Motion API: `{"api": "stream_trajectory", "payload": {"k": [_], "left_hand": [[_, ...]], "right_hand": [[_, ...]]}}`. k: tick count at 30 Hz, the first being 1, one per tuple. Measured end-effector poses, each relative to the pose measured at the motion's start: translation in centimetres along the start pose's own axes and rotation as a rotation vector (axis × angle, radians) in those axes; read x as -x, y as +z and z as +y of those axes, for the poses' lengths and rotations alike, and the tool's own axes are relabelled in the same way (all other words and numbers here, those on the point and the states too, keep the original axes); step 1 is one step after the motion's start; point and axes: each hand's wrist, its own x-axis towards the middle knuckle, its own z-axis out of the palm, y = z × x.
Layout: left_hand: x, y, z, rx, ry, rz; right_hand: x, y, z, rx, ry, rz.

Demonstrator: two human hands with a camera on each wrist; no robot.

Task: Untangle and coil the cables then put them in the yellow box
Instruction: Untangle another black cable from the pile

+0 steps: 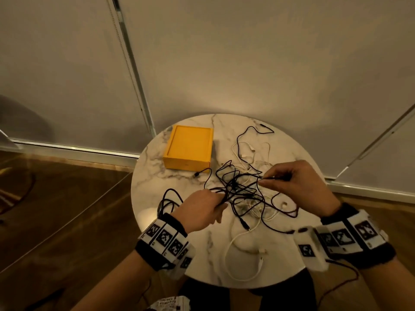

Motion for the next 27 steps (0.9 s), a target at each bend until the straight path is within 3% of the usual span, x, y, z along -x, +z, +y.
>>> {"api": "stream_trajectory", "payload": {"k": [4,8,12,14,16,19,22,27], "left_hand": [[0.7,1.1,-1.7,0.29,-0.084,0.035],[2.6,0.3,1.0,0.829,-0.057,-0.061],[2.4,-0.5,4.6,1.176,-0.007,-0.132],[2.0,-0.8,5.9,1.454,0.06,-0.155],[1.5,-1.7,6.8,1.663,0.147,-0.094],[0.4,-3.3,7.0,1.734,0.15,0.101],[0.0,-3.9,5.9,1.666,0.099,0.247],[1.0,-2.8,3.8,1.395,0.091,0.346]], "right_hand": [[0.1,1.2,-1.9,0.01,-0.064,-0.173],[-1.2,0.9,-0.2,-0.024,-0.011,0.074],[-2.0,2.2,1.7,-0.19,0.095,0.238],[-2.0,3.9,2.3,-0.214,0.117,0.273],[-1.0,6.2,2.4,-0.184,0.109,0.201],[2.0,9.8,2.2,-0.022,0.05,-0.014],[4.0,11.7,2.5,0.13,-0.034,-0.115],[4.7,10.4,2.4,0.316,-0.109,-0.213]]}}
